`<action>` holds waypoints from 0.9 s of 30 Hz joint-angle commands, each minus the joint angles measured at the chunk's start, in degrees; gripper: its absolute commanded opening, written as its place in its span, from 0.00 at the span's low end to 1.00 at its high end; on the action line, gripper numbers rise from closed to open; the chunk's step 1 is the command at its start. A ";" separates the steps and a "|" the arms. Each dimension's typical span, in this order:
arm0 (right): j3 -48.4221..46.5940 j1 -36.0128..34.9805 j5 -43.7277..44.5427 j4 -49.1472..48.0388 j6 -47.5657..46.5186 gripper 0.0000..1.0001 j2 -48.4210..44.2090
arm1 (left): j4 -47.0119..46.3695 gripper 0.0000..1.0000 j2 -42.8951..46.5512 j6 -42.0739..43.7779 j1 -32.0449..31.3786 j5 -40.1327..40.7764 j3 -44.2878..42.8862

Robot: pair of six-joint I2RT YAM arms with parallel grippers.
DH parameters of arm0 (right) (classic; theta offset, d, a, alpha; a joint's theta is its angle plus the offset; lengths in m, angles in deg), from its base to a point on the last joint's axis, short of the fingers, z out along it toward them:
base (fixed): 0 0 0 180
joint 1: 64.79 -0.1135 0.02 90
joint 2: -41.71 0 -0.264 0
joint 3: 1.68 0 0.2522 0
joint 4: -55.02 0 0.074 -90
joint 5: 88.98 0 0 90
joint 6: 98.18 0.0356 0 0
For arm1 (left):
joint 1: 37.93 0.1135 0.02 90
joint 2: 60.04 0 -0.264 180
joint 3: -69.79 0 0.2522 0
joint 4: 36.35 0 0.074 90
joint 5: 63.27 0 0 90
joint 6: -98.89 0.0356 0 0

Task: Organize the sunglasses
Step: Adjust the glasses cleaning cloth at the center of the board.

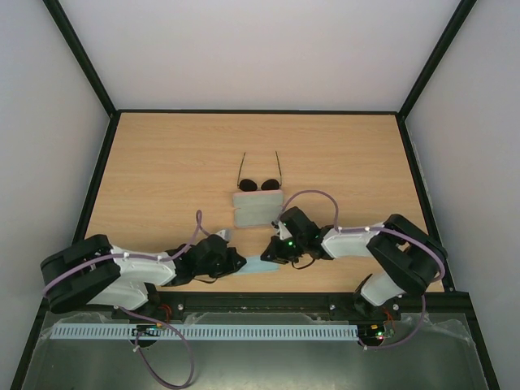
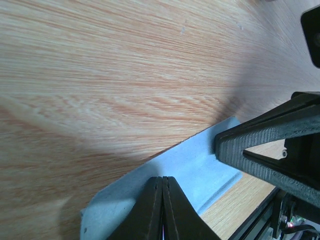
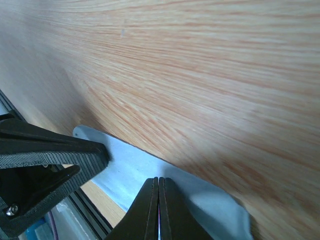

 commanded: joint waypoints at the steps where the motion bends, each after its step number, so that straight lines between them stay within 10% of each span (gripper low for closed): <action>1: 1.57 1.29 1.96 5.98 -2.57 0.02 -3.00 | 3.14 0.02 1.87 0.36 0.44 1.65 1.35; 18: 1.47 3.98 8.27 20.20 -7.40 0.04 -14.66 | 20.32 0.23 18.23 0.72 0.65 6.70 -0.29; 27: -1.00 3.71 11.04 29.67 -7.73 0.33 -21.45 | 30.86 0.55 22.22 1.12 0.88 7.36 -2.14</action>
